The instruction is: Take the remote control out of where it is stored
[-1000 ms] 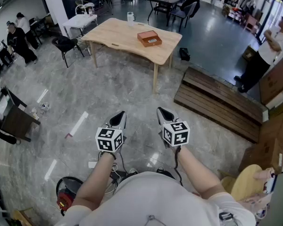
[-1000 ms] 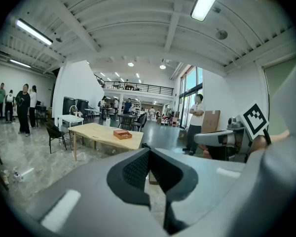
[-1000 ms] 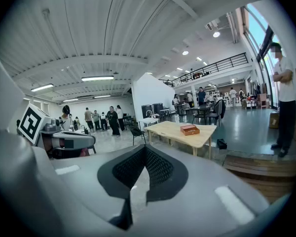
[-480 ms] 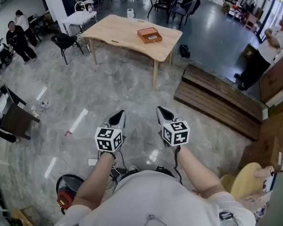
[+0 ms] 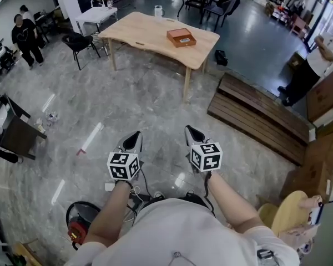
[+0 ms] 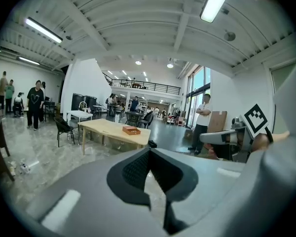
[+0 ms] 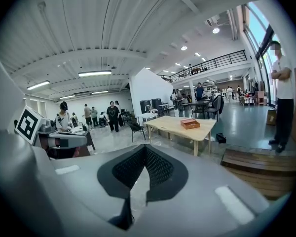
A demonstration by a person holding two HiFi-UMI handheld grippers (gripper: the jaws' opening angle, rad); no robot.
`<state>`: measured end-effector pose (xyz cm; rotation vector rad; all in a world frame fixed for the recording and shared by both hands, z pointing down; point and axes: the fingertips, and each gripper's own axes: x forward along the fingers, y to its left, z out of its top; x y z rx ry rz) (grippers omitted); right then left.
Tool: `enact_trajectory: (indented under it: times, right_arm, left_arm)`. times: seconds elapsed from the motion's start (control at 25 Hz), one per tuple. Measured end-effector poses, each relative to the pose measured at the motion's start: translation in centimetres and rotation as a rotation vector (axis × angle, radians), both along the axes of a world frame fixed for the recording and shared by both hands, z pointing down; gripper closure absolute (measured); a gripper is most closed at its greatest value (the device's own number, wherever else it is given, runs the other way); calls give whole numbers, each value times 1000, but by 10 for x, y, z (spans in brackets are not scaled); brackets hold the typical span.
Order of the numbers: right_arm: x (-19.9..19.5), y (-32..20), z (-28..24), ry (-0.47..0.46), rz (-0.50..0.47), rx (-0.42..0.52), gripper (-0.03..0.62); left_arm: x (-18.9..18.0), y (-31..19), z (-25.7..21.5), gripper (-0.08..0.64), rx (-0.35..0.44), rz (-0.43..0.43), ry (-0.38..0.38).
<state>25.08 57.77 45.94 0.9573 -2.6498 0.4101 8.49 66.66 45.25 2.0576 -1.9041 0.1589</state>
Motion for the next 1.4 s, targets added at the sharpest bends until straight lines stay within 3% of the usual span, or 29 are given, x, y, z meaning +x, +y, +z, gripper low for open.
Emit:
enact_trajectory:
  times: [0.36, 0.72, 1.04, 1.4]
  right_arm:
    - [-17, 3, 10, 5, 51, -9, 565]
    - [-29, -41, 25, 21, 72, -26, 565]
    - [-49, -147, 34, -3, 68, -41, 565]
    - [-66, -301, 30, -16, 22, -72, 565]
  left_arm:
    - [-29, 3, 12, 560, -6, 17, 10]
    - [-43, -49, 23, 560, -18, 51, 15]
    - [-61, -148, 22, 560, -27, 51, -15]
    - [-71, -294, 4, 560, -34, 8, -42]
